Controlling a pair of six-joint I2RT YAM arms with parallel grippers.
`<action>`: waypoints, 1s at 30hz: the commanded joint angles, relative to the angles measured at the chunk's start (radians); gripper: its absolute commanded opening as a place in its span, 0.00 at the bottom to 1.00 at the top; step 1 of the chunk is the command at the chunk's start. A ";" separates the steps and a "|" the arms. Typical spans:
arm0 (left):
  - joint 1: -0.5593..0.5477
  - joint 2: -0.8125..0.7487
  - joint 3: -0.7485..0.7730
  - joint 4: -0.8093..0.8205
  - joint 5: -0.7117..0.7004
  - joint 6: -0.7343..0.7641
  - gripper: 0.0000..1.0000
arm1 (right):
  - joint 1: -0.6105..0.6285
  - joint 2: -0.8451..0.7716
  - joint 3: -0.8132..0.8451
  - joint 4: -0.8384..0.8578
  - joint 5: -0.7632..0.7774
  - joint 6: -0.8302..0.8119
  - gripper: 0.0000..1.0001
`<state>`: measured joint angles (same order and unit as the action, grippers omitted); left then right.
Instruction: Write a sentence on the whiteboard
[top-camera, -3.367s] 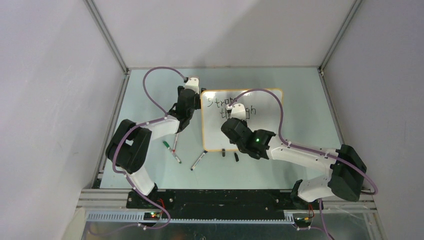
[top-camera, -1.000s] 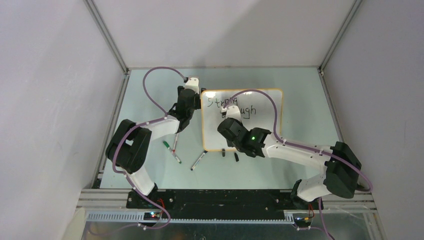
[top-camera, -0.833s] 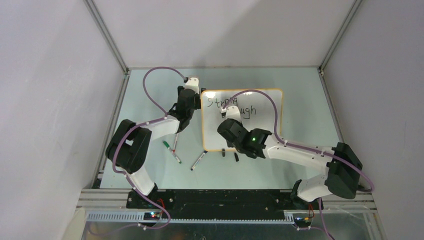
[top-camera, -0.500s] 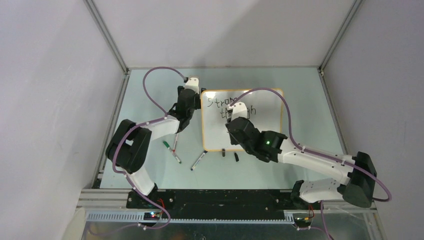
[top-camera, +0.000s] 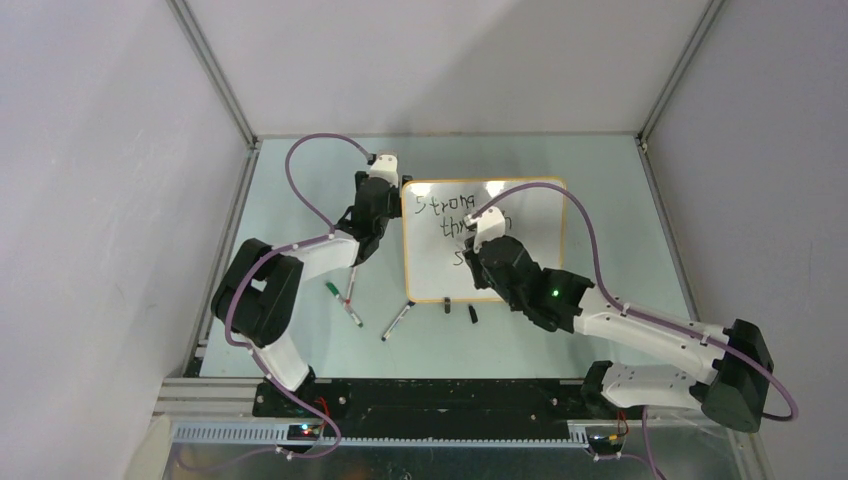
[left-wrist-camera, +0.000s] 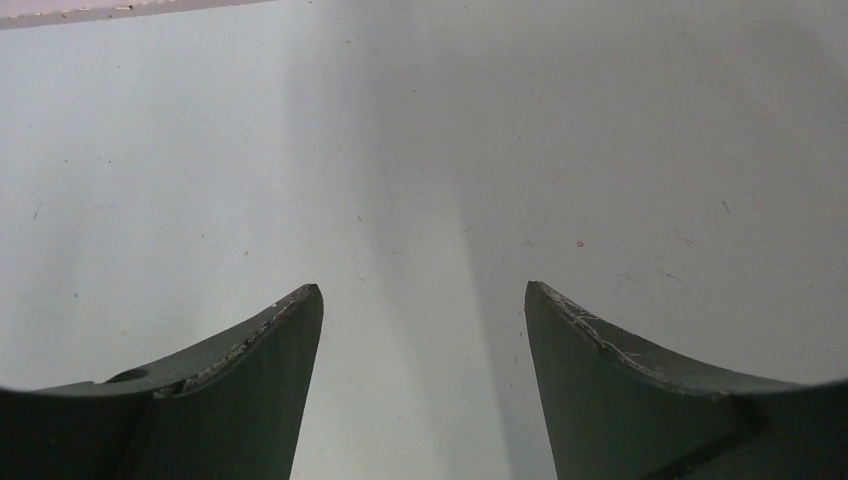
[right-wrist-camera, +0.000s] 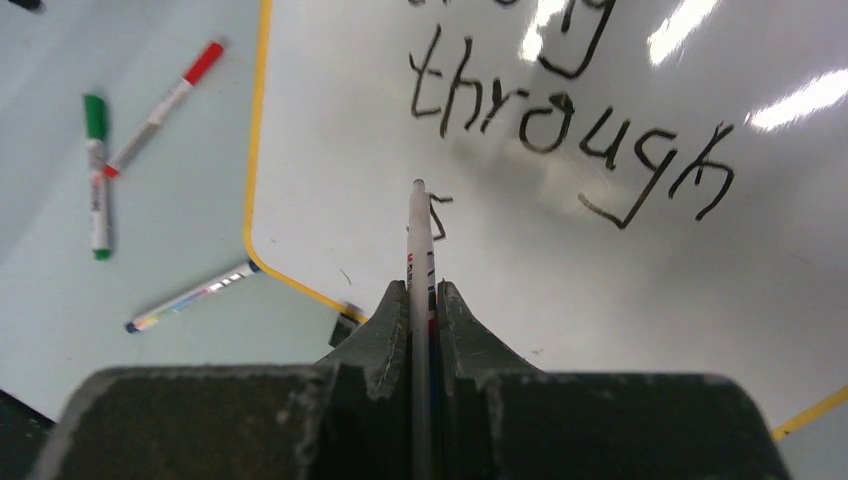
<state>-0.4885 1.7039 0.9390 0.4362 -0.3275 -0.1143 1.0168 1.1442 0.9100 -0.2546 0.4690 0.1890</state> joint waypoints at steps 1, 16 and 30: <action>-0.001 -0.018 0.003 0.039 0.004 -0.005 0.80 | 0.000 -0.030 -0.052 0.083 0.046 -0.011 0.00; -0.001 -0.020 -0.003 0.044 0.004 -0.004 0.80 | 0.005 -0.033 -0.114 0.128 0.023 -0.007 0.00; -0.002 -0.019 -0.003 0.046 0.003 -0.003 0.80 | 0.004 0.010 -0.114 0.081 0.082 0.017 0.00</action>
<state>-0.4885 1.7039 0.9390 0.4400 -0.3275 -0.1143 1.0176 1.1423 0.7986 -0.1719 0.5056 0.1883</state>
